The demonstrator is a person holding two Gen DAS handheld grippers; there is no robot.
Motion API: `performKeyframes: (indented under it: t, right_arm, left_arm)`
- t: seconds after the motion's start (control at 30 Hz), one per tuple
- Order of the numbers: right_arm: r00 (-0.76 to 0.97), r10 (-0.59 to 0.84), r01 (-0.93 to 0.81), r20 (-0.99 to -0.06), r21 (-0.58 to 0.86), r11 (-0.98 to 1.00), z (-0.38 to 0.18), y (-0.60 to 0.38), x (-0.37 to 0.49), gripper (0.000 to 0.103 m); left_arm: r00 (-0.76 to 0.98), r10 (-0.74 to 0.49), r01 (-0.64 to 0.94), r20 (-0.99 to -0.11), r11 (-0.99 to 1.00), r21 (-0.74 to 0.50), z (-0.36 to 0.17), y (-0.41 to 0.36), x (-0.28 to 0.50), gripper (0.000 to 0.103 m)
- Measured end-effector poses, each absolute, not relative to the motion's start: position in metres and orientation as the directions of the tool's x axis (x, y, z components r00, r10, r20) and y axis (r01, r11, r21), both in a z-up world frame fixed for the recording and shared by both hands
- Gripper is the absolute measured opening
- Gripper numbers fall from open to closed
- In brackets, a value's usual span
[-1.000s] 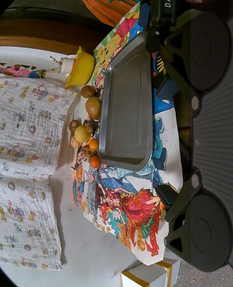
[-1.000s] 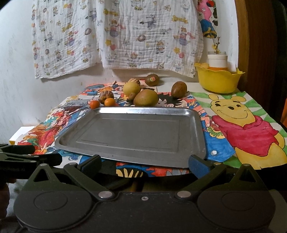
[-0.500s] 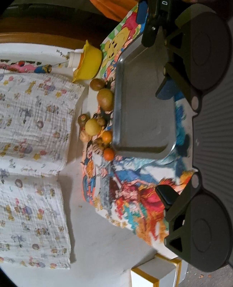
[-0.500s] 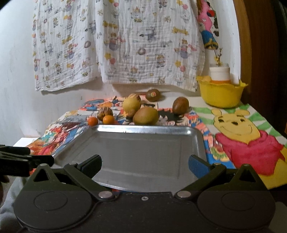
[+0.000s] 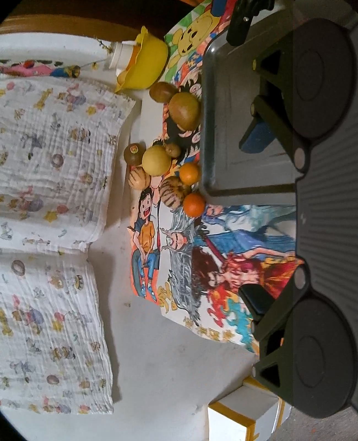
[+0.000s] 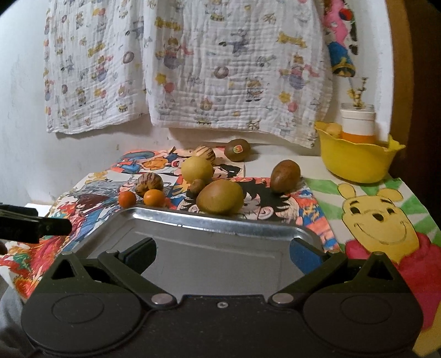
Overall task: Organize fruits
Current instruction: 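Reach the left tool to one tangerine while the right tool grasps the other tangerine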
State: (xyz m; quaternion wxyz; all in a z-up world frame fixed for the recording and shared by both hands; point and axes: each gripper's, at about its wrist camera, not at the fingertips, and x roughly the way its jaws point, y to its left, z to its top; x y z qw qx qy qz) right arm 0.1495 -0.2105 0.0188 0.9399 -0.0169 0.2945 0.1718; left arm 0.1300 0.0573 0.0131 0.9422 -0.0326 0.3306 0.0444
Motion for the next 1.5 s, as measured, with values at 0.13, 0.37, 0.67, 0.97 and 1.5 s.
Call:
performKeyframes:
  t: [0.13, 0.37, 0.67, 0.97, 1.5]
  right_arm:
    - [0.758, 0.313, -0.349, -0.573, 0.049, 0.936, 0.022, -0.205, 0.173, 0.103]
    - [0.723, 0.352, -0.441, -0.594, -0.005, 0.898, 0.027, -0.186, 0.217, 0.103]
    - [0.613, 0.443, -0.645, -0.655, -0.091, 0.759, 0.031, -0.157, 0.266, 0.102]
    - [0.465, 0.525, -0.788, -0.713, -0.064, 0.612, 0.024, -0.12, 0.299, 0.088]
    - [0.31, 0.544, -0.855, -0.78, 0.022, 0.518, -0.002, -0.076, 0.329, 0.056]
  left_arm:
    - [0.764, 0.049, -0.095, -0.644, 0.995, -0.037, 0.009, 0.063, 0.155, 0.103]
    - [0.734, 0.034, -0.079, -0.679, 0.996, -0.035, 0.001, 0.072, 0.197, 0.103]
    - [0.712, -0.002, 0.003, -0.702, 1.0, 0.0, -0.004, 0.086, 0.24, 0.102]
    - [0.676, -0.114, 0.151, -0.728, 0.988, -0.014, -0.016, 0.095, 0.268, 0.091]
    - [0.631, -0.259, 0.251, -0.731, 0.96, -0.124, -0.023, 0.105, 0.286, 0.051]
